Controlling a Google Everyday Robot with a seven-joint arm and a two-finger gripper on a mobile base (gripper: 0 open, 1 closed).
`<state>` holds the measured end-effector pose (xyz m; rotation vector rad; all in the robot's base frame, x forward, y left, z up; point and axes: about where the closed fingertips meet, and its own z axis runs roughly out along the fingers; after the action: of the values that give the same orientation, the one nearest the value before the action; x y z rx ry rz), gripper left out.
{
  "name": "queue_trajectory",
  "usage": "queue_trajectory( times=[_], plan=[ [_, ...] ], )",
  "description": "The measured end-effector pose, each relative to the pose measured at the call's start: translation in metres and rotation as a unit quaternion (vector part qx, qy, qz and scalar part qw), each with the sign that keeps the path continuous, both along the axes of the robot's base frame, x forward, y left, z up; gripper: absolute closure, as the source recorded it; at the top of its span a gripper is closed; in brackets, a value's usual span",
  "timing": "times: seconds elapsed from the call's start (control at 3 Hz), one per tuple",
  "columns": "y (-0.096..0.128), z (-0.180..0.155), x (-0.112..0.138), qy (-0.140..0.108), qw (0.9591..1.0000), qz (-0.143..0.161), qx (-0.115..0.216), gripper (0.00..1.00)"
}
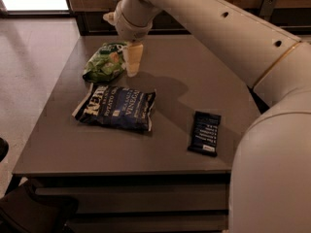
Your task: Pick green rice chip bag
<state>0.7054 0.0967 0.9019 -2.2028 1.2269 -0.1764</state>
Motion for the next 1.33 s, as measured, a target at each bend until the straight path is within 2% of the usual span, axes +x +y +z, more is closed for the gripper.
queue_trajectory(
  times=[0.33,0.67,1.0,1.33],
  plan=[
    [0.013,-0.022,0.019,0.029,0.9994,0.017,-0.012,0.0],
    [0.025,-0.043,0.037,0.065,0.9966,0.035,-0.035,0.0],
    [0.029,-0.061,0.04,0.097,0.9918,0.042,-0.073,0.0],
    [0.042,-0.076,0.042,0.116,0.9872,0.067,-0.086,0.25]
  ],
)
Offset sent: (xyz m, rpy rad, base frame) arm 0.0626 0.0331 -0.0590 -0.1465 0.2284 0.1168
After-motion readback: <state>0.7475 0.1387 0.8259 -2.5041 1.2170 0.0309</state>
